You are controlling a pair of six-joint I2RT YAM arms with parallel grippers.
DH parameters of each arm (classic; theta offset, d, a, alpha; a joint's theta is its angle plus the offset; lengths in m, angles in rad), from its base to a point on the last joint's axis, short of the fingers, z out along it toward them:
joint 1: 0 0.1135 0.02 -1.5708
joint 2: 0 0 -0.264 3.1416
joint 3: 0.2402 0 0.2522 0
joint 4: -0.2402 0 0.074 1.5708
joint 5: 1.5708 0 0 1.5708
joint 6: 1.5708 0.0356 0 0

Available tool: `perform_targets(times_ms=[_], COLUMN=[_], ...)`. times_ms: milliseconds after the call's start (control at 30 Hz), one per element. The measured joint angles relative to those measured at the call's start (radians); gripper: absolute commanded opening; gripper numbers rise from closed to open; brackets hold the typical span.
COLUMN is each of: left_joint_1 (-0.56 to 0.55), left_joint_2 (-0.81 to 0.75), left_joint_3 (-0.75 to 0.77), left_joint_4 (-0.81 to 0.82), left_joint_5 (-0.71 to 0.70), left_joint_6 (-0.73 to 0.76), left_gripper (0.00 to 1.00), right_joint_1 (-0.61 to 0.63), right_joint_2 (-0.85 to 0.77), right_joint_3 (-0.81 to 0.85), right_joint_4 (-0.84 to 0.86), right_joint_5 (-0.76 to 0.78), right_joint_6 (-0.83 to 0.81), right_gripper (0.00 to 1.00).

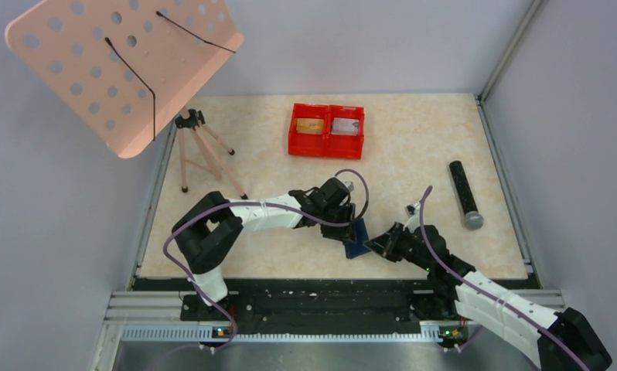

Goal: Take the credit cards out of the card holder
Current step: Open the card holder at the center of the board.

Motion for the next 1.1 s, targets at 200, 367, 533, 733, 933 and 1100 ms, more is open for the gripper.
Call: perform_targets(times_ms=[200,367,533,733,933,1100], left_joint_1=[-0.002,-0.005,-0.005,-0.005,-0.004,-0.004], left_joint_2=[0.006,0.005,-0.006,-0.048,-0.124,-0.166], left_joint_3=[0.015,0.019,0.019,0.005,-0.066,-0.122], left_joint_4=[0.002,-0.011,-0.027,-0.043,-0.026,0.024], left_joint_5=[0.014,-0.001,-0.019,-0.046,-0.032,0.003], left_joint_6=[-0.001,0.003,0.002,0.003,0.000,-0.011], left_gripper=[0.21,0.02,0.00,0.00,0.00,0.00], right_joint_1=[0.000,0.000,0.000,0.000,0.000,0.000], right_joint_2=[0.002,-0.004,-0.041,-0.096,-0.105,-0.090], right_joint_3=[0.000,0.000,0.000,0.000,0.054,0.152], right_joint_4=[0.001,-0.006,-0.040,-0.108,-0.266,-0.362], right_joint_5=[0.001,0.008,0.025,0.059,0.116,0.149], right_joint_6=[-0.001,-0.011,-0.018,-0.023,-0.045,-0.079], right_gripper=[0.00,0.00,0.00,0.18,0.40,0.66])
